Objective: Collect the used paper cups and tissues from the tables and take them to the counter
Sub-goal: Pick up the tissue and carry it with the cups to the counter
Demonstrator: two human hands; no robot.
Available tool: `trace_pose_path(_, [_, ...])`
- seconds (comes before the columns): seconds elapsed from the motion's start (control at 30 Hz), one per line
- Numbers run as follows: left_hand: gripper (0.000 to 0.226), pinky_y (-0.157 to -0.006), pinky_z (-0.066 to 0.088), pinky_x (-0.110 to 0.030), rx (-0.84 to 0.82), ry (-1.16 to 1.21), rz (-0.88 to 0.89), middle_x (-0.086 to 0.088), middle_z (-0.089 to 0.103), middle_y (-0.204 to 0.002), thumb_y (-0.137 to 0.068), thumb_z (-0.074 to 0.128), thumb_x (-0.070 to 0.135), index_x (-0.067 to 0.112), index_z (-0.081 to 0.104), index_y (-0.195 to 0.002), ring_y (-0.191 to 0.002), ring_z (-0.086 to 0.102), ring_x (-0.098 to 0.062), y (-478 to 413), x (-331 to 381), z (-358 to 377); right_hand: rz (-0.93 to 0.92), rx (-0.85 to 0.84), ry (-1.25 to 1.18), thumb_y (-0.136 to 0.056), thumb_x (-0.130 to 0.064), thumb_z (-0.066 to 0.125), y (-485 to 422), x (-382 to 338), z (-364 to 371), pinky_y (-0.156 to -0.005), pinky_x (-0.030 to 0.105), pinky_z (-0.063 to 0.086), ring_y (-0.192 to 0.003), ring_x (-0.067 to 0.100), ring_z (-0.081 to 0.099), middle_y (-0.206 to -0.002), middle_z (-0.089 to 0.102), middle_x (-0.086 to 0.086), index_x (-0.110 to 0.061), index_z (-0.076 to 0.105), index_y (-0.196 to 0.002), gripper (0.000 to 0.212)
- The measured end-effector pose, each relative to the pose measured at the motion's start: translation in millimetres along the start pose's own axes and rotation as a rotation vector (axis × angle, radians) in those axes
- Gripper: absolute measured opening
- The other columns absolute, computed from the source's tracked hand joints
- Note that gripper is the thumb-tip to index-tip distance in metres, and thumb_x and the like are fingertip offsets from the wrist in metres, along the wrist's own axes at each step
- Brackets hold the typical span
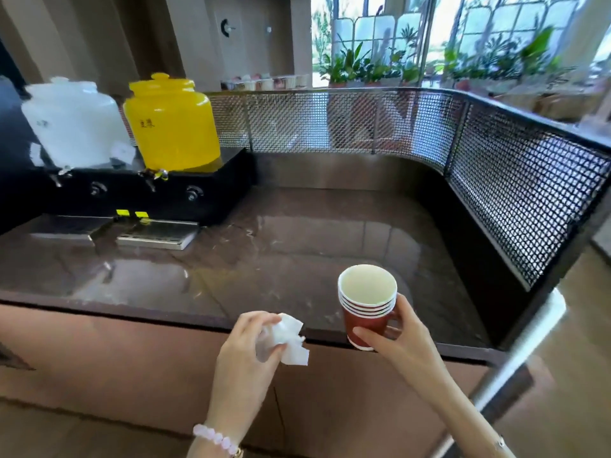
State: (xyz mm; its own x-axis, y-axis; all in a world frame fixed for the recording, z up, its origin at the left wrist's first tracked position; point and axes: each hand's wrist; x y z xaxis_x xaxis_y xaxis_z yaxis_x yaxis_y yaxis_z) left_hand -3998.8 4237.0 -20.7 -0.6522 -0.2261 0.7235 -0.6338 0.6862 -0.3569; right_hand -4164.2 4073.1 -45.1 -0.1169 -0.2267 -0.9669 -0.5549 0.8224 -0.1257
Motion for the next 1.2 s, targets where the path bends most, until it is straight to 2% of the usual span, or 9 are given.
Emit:
trace_pose_path(0.1, [0.037, -0.079, 0.034, -0.003, -0.049, 0.039, 0.055, 0.012, 0.058, -0.100, -0.069, 0.076, 0.001, 0.024, 0.063, -0.094, -0.091, 0.051, 0.002, -26, -3, 20, 0.024, 0.074, 0.040, -0.066, -0.019, 0.085, -10, 7, -8, -0.074, 0.007, 0.048, -0.092, -0.007, 0.063, -0.100, 0.066, -0.029, -0.046, 0.051, -0.110, 0.061])
trace_pose_path(0.23, [0.040, -0.080, 0.031, 0.000, -0.119, 0.079, 0.120, 0.012, 0.058, -0.098, -0.067, 0.077, -0.001, 0.027, 0.062, -0.092, -0.090, 0.051, 0.004, -59, -11, 40, 0.040, 0.150, 0.073, -0.067, -0.016, 0.084, -27, 12, -12, -0.073, 0.005, 0.046, -0.093, -0.009, 0.062, -0.100, 0.065, -0.031, -0.043, 0.051, -0.110, 0.060])
trace_pose_path(0.4, [0.038, -0.078, 0.038, -0.006, -0.164, 0.138, 0.154, 0.017, 0.057, -0.100, -0.068, 0.077, 0.001, 0.027, 0.063, -0.093, -0.092, 0.054, 0.002, -103, -25, 60, 0.074, 0.237, 0.099, -0.066, -0.018, 0.084, -54, 17, -11, -0.070, 0.002, 0.044, -0.095, -0.012, 0.060, -0.100, 0.063, -0.036, -0.046, 0.049, -0.109, 0.061])
trace_pose_path(0.53, [0.043, -0.077, 0.039, -0.012, -0.185, 0.128, 0.214, 0.009, 0.060, -0.097, -0.064, 0.079, -0.003, 0.026, 0.063, -0.091, -0.085, 0.056, -0.005, -130, -31, 74, 0.112, 0.306, 0.123, -0.066, -0.018, 0.084, -71, 24, -13, -0.071, 0.001, 0.044, -0.095, -0.014, 0.058, -0.104, 0.065, -0.022, -0.043, 0.050, -0.111, 0.062])
trace_pose_path(0.63, [0.041, -0.077, 0.041, -0.017, -0.210, 0.120, 0.233, 0.006, 0.060, -0.097, -0.063, 0.079, -0.004, 0.022, 0.064, -0.092, -0.085, 0.059, -0.014, -144, -35, 84, 0.125, 0.334, 0.137, -0.066, -0.018, 0.084, -81, 29, -16, -0.070, -0.001, 0.042, -0.095, -0.017, 0.056, -0.105, 0.063, -0.024, -0.044, 0.049, -0.109, 0.061])
trace_pose_path(0.73, [0.038, -0.077, 0.043, -0.020, -0.218, 0.112, 0.230, 0.005, 0.061, -0.097, -0.063, 0.079, -0.004, 0.017, 0.066, -0.092, -0.084, 0.059, -0.016, -154, -38, 92, 0.144, 0.341, 0.145, -0.066, -0.019, 0.084, -89, 36, -16, -0.072, 0.001, 0.044, -0.095, -0.016, 0.056, -0.106, 0.063, -0.021, -0.038, 0.050, -0.115, 0.062])
trace_pose_path(0.83, [0.037, -0.076, 0.042, -0.020, -0.235, 0.118, 0.223, 0.004, 0.061, -0.096, -0.063, 0.078, -0.005, 0.014, 0.066, -0.092, -0.084, 0.059, -0.016, -161, -37, 103, 0.160, 0.340, 0.135, -0.066, -0.018, 0.084, -99, 45, -18, -0.072, 0.002, 0.044, -0.095, -0.014, 0.058, -0.107, 0.064, -0.018, -0.032, 0.052, -0.118, 0.063])
trace_pose_path(0.97, [0.034, -0.078, 0.040, -0.016, -0.249, 0.112, 0.194, 0.003, 0.061, -0.099, -0.065, 0.076, -0.003, 0.015, 0.066, -0.092, -0.086, 0.058, -0.013, -168, -34, 115, 0.162, 0.338, 0.128, -0.067, -0.015, 0.084, -112, 54, -26, -0.070, 0.001, 0.043, -0.093, -0.016, 0.057, -0.105, 0.064, -0.019, -0.030, 0.052, -0.118, 0.062])
trace_pose_path(1.2, [0.033, -0.078, 0.040, -0.018, -0.243, 0.112, 0.146, 0.002, 0.061, -0.097, -0.066, 0.075, -0.004, 0.015, 0.065, -0.091, -0.086, 0.059, -0.016, -173, -28, 138, 0.182, 0.322, 0.119, -0.066, -0.017, 0.084, -135, 70, -46, -0.069, -0.002, 0.041, -0.093, -0.020, 0.055, -0.107, 0.061, -0.023, -0.026, 0.052, -0.122, 0.065])
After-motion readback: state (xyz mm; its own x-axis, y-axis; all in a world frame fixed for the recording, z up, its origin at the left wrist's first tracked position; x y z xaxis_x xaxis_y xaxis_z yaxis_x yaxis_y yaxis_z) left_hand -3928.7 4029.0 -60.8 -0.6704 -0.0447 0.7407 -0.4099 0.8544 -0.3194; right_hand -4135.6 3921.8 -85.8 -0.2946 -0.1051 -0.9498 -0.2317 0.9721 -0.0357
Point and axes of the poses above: each hand's wrist, its own y-axis away from the middle knuckle, its own z-axis out of the palm, x = y × z
